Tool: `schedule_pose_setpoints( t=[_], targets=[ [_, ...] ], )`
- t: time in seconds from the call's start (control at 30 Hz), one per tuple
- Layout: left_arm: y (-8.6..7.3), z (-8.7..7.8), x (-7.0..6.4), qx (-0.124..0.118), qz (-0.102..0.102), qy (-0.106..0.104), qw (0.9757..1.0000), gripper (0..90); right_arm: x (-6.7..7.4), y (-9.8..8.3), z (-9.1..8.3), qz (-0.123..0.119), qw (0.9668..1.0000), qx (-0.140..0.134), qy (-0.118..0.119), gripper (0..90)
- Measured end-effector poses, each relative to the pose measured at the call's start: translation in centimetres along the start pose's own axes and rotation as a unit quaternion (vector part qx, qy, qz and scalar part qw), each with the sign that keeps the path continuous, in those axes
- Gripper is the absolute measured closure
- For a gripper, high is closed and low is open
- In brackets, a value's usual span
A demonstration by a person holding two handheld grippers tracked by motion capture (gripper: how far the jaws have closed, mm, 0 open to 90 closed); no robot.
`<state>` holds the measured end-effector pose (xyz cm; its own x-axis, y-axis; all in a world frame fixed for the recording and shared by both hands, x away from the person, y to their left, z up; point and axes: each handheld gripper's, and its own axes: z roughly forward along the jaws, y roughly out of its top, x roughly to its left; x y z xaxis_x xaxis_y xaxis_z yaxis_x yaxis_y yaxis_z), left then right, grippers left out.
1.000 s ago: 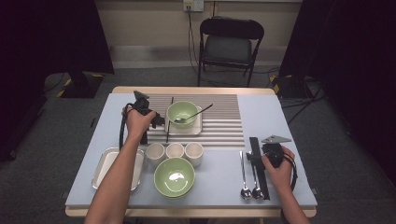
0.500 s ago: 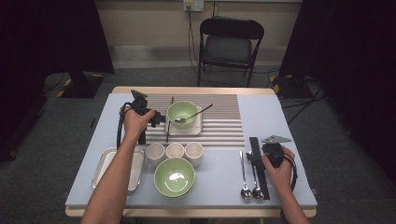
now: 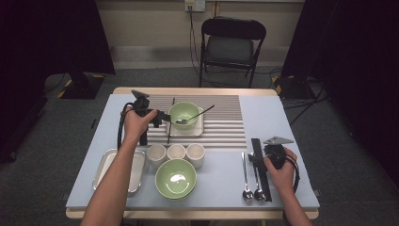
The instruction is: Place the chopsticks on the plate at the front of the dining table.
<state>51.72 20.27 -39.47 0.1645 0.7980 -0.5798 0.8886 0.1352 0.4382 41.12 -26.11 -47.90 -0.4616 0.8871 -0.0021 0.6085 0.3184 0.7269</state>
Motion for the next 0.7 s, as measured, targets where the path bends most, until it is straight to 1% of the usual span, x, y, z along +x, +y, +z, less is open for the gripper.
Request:
schedule_pose_setpoints(
  t=[0.03,0.07,0.1,0.13,0.2,0.27,0.33,0.4,0.43,0.53,0.6,0.63,0.7],
  targets=[
    [-0.02,-0.03,-0.07,-0.003,-0.001,-0.003,1.0,43.4,0.0,0.0,0.0,0.0,1.0,0.0,0.0,14.9],
    [-0.05,-0.09,-0.16,-0.005,0.0,0.001,1.0,42.7,0.0,0.0,0.0,0.0,1.0,0.0,0.0,14.9],
    [-0.08,-0.13,-0.23,-0.006,0.004,0.004,1.0,41.1,-0.03,0.0,0.01,-0.001,1.0,-0.001,0.001,14.9],
    [-0.11,-0.15,-0.27,-0.006,0.006,0.002,1.0,38.9,-0.03,0.0,0.01,0.0,1.0,-0.001,0.001,14.9],
    [-0.17,-0.24,-0.36,-0.006,0.012,0.004,0.9999,37.4,0.0,0.0,0.0,0.001,1.0,0.0,0.0,14.9],
    [-0.23,-0.33,-0.44,-0.006,0.021,0.001,0.9998,35.2,0.0,0.0,0.0,0.0,1.0,0.0,0.0,14.9],
    [-0.31,-0.38,-0.58,-0.007,0.023,-0.002,0.9997,34.5,0.0,0.0,0.0,0.001,1.0,0.0,0.0,14.9],
    [-0.39,-0.47,-0.71,-0.007,0.029,-0.002,0.9996,33.3,0.0,0.0,0.0,0.0,1.0,0.0,0.0,14.9],
    [-0.45,-0.47,-0.76,-0.006,0.033,-0.006,0.9994,32.6,0.0,0.0,0.0,0.0,1.0,0.0,0.0,14.8],
    [-0.66,-0.54,-0.86,-0.005,0.05,0.004,0.9987,31.0,0.0,0.01,0.0,0.0,1.0,0.0,0.0,14.9],
    [-0.77,-0.5,-0.85,-0.003,0.05,0.004,0.9987,31.5,0.0,0.01,0.0,0.0,1.0,0.0,0.001,14.9],
    [-0.84,-0.53,-0.84,-0.001,0.053,0.008,0.9986,31.5,0.01,0.02,-0.01,0.001,1.0,0.001,0.0,14.9],
    [-0.97,-0.56,-0.8,0.001,0.058,0.009,0.9983,31.5,0.01,0.03,-0.01,0.001,1.0,0.001,0.0,14.9]
  ],
)
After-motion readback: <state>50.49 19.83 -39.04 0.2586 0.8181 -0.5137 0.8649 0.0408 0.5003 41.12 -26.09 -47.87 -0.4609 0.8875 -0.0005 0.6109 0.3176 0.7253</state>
